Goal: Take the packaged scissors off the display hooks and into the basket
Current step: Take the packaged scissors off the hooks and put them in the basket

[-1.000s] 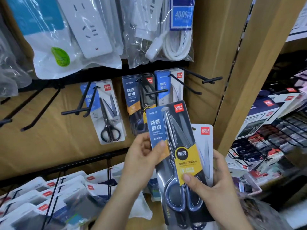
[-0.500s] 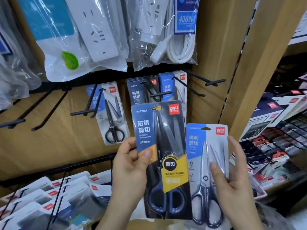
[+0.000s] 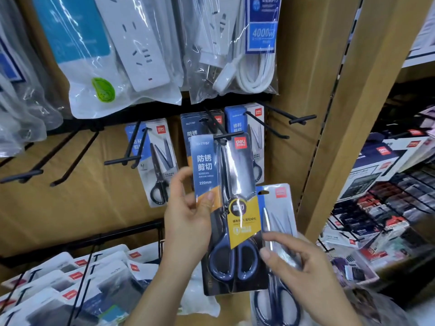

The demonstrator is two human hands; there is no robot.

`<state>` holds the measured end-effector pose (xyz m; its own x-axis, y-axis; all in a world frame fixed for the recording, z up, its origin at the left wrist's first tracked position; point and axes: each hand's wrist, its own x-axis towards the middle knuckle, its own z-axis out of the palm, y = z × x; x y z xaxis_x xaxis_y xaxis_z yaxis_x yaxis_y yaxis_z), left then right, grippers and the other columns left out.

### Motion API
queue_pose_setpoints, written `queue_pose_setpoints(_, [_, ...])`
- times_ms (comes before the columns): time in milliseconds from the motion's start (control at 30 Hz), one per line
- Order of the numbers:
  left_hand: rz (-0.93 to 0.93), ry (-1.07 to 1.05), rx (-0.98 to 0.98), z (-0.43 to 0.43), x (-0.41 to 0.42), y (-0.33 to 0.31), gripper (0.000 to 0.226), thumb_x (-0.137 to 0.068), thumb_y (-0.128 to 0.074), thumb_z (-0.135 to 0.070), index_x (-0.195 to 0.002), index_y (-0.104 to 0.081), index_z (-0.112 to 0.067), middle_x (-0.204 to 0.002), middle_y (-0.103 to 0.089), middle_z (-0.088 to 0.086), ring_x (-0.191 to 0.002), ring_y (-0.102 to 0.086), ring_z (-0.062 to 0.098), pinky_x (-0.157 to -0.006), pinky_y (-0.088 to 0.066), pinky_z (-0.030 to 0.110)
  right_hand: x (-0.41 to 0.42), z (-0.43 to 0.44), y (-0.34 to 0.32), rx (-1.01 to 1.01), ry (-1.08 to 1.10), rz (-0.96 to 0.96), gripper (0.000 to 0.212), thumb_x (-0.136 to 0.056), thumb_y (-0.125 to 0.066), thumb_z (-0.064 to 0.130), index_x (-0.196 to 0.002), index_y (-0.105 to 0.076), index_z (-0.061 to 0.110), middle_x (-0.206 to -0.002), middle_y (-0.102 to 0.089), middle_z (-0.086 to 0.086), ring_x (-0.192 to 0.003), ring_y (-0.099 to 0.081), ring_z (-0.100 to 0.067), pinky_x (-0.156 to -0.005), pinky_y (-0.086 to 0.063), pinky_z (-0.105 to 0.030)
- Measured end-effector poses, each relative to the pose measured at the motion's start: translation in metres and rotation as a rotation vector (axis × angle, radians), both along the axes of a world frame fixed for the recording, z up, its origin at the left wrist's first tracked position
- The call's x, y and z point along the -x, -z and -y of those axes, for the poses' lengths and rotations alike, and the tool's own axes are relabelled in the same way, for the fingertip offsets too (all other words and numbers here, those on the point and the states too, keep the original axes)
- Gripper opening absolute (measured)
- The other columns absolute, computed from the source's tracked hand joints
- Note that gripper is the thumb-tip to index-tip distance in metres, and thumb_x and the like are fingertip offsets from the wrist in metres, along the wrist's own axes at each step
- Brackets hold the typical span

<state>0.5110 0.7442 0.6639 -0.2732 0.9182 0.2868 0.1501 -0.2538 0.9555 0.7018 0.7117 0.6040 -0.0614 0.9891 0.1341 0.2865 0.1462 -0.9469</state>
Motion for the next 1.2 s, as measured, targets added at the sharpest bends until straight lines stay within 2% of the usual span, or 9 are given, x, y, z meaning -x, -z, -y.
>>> queue_pose_setpoints(167, [-0.2,0.021,-0.076,-0.008,-0.001,0.0,0.05,-0.101,-0.051,-0.008,-0.142,-0.042,-0.036,-0.106,-0.056,-0.047,-0.099,-0.055,-0.023,-0.087,-0.043,0.003,0.007,-0.004,0.006,0.142,-0.034,-0.025,0.058,-0.058,-0.078,0.068,-0.104,-0.075,0.032,-0.111,-0.069,0.015,-0.105,-0.059,0.011,-0.097,-0.047,-0.019])
queue_pose_setpoints(267, [-0.248,0.123,0.003,-0.002,0.007,0.006,0.056,-0.101,-0.053,-0.013,-0.14,-0.039,-0.05,-0.082,-0.066,-0.029,-0.067,-0.06,0.003,-0.068,-0.052,0.02,0.01,-0.006,0.01,0.129,0.027,-0.07,0.052,-0.056,-0.08,0.068,-0.092,-0.078,0.032,-0.101,-0.073,0.018,-0.101,-0.065,0.004,-0.09,-0.049,-0.019])
queue_pose_setpoints(400, [-0.171,0.421,0.194,0.017,0.025,0.019,0.089,-0.091,-0.064,0.005,-0.144,-0.029,-0.058,-0.129,-0.064,-0.015,-0.092,-0.072,0.011,-0.07,-0.058,0.027,0.01,-0.014,0.006,0.145,0.052,-0.159,0.017,-0.067,-0.08,0.034,-0.082,-0.072,0.035,-0.091,-0.071,0.024,-0.089,-0.062,0.018,-0.077,-0.043,0.0])
queue_pose_setpoints(500, [-0.183,0.39,0.236,0.013,0.031,0.03,0.1,-0.087,-0.069,0.006,-0.135,-0.028,-0.072,-0.111,-0.072,-0.008,-0.076,-0.069,0.033,-0.076,-0.059,0.052,0.004,-0.023,0.009,0.149,0.059,-0.226,0.019,-0.087,-0.071,0.011,-0.09,-0.076,0.029,-0.083,-0.074,0.02,-0.08,-0.065,-0.001,-0.076,-0.048,-0.007])
queue_pose_setpoints(633, [-0.249,0.207,0.184,-0.011,0.038,0.037,0.095,-0.087,-0.07,0.002,-0.146,-0.025,-0.057,-0.062,-0.051,-0.018,-0.051,-0.039,0.009,-0.052,-0.037,0.03,-0.012,-0.023,0.003,0.122,0.08,-0.205,0.064,-0.083,-0.046,-0.025,-0.104,-0.069,0.031,-0.09,-0.073,0.012,-0.062,-0.055,-0.019,-0.057,-0.045,-0.029])
queue_pose_setpoints(733, [-0.386,0.064,0.2,-0.035,0.043,0.042,0.094,-0.087,-0.072,-0.004,-0.151,-0.021,-0.052,-0.056,-0.039,-0.014,-0.048,-0.032,0.007,-0.053,-0.034,0.03,-0.027,-0.023,-0.001,0.095,0.111,-0.246,0.078,-0.084,-0.049,-0.023,-0.122,-0.055,0.045,-0.126,-0.064,0.007,-0.099,-0.069,-0.02,-0.08,-0.057,-0.053])
queue_pose_setpoints(800, [-0.451,0.015,0.218,-0.052,0.043,0.044,0.094,-0.088,-0.071,-0.006,-0.152,-0.018,-0.052,-0.067,-0.04,-0.005,-0.051,-0.036,0.008,-0.055,-0.037,0.032,-0.033,-0.022,-0.003,0.042,0.105,-0.288,0.085,-0.087,-0.053,-0.021,-0.132,-0.045,0.051,-0.142,-0.055,0.002,-0.119,-0.062,-0.023,-0.093,-0.055,-0.052])
queue_pose_setpoints(1067, [-0.845,-0.071,0.27,-0.092,0.039,0.057,0.1,-0.094,-0.061,-0.01,-0.154,0.012,-0.043,-0.068,-0.06,0.01,-0.062,-0.058,0.026,-0.058,-0.048,0.037,-0.036,-0.013,-0.009,0.046,0.108,-0.443,0.093,-0.083,-0.06,-0.018,-0.142,-0.03,0.048,-0.098,-0.077,-0.012,-0.083,-0.075,-0.03,-0.066,-0.062,-0.036])
queue_pose_setpoints(1200, [-0.912,-0.096,0.22,-0.088,0.04,0.062,0.094,-0.093,-0.061,-0.012,-0.157,0.003,-0.038,-0.07,-0.064,0.009,-0.058,-0.058,0.027,-0.049,-0.042,0.033,-0.035,-0.014,-0.012,0.086,0.119,-0.549,0.058,-0.083,-0.062,-0.011,-0.132,-0.055,0.018,-0.096,-0.077,-0.014,-0.08,-0.075,-0.026,-0.062,-0.061,-0.032])
